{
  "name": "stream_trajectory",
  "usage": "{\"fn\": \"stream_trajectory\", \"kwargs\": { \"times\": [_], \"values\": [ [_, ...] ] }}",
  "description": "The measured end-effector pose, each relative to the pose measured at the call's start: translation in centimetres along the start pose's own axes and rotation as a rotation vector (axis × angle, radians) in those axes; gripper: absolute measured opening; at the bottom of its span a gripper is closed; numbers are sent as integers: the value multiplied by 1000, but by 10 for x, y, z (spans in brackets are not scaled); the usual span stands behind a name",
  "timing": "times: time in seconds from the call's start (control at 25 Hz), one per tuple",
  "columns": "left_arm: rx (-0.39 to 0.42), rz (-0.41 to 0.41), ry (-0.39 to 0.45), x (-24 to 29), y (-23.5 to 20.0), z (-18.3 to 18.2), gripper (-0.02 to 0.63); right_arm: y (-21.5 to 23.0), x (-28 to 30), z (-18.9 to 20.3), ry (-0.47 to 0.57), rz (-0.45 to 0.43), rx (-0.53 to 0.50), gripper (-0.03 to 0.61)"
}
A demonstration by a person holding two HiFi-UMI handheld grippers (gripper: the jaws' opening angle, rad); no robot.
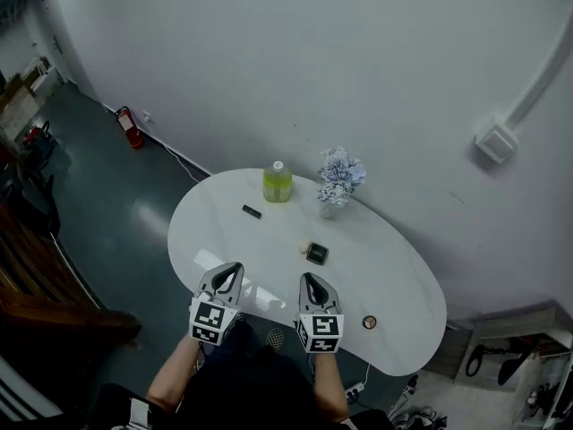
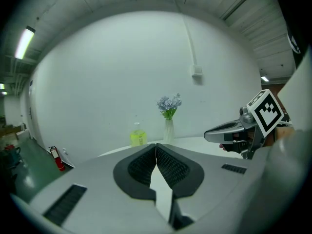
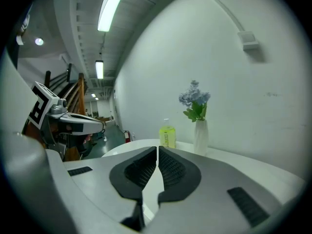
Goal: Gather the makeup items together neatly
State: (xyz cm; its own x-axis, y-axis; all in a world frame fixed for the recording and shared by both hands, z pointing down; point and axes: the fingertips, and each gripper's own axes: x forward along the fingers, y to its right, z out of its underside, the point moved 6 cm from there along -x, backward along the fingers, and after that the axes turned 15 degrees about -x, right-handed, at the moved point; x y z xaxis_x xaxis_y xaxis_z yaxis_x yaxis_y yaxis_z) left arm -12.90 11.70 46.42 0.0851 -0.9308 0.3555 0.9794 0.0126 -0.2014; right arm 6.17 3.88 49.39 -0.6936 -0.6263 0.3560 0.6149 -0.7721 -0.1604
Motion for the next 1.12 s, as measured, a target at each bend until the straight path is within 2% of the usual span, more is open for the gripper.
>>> {"fn": "stream_trajectory", "kwargs": {
  "times": [0.16,0.44,0.88,1.12],
  "values": [
    [-27,-38,-2,2,-40,-3,20,-22,42,-14,-14,-59,-23,40],
    [-67,-57,-31,24,-102,-4,20,-46,108,-25,-58,-103,-40,40],
    [-145,-47,-119,85,-171,17,20,-48,204,-13,-161,-132,-42,40],
    [-167,-44,-177,117,-204,33,20,-50,247,8,-224,-149,-26,40]
  ]
}}
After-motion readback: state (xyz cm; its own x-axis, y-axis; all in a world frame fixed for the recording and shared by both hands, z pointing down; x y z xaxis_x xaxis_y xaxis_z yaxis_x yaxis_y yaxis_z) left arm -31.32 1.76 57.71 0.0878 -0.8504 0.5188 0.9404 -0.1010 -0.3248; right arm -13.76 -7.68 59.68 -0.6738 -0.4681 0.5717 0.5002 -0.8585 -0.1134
